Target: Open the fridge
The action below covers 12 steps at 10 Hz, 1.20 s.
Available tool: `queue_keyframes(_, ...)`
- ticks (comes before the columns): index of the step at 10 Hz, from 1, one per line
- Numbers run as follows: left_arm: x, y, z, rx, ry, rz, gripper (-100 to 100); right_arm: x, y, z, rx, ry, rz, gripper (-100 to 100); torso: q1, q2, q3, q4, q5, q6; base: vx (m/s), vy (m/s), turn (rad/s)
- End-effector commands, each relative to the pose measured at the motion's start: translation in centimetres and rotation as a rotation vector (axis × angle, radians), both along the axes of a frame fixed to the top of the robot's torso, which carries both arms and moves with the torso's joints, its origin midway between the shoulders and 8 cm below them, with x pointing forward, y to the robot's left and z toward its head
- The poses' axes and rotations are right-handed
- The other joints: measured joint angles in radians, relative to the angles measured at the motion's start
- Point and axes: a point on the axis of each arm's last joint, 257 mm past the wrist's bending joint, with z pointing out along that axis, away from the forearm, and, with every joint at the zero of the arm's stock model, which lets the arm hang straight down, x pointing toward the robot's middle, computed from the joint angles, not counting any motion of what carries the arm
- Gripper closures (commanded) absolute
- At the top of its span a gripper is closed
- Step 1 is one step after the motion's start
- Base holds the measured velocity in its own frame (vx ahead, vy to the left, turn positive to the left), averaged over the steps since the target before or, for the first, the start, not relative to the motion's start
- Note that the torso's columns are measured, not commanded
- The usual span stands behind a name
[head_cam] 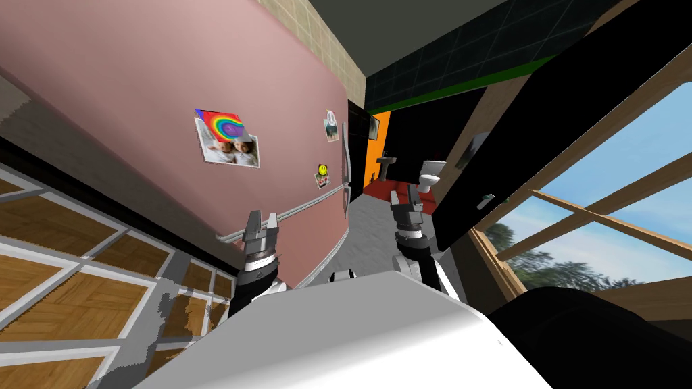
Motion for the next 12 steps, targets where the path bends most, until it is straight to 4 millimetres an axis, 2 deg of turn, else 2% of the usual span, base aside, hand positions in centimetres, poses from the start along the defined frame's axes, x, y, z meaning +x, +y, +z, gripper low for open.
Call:
queue_keyframes(1,0.4,-0.9,0.0,0.032,0.007,-0.067,-100,0.0,0.0,0.0,0.000,0.000,0.000,0,-0.001,0.008,-0.020,0.010,0.000,0.000,0.047,-0.052,0.021)
queue_keyframes(12,2.4,-3.6,0.6,0.091,0.029,-0.339,-100,0.0,0.0,0.0,0.000,0.000,0.000,0,0.002,0.014,-0.024,0.014,0.000,0.000,0.064,-0.060,0.027)
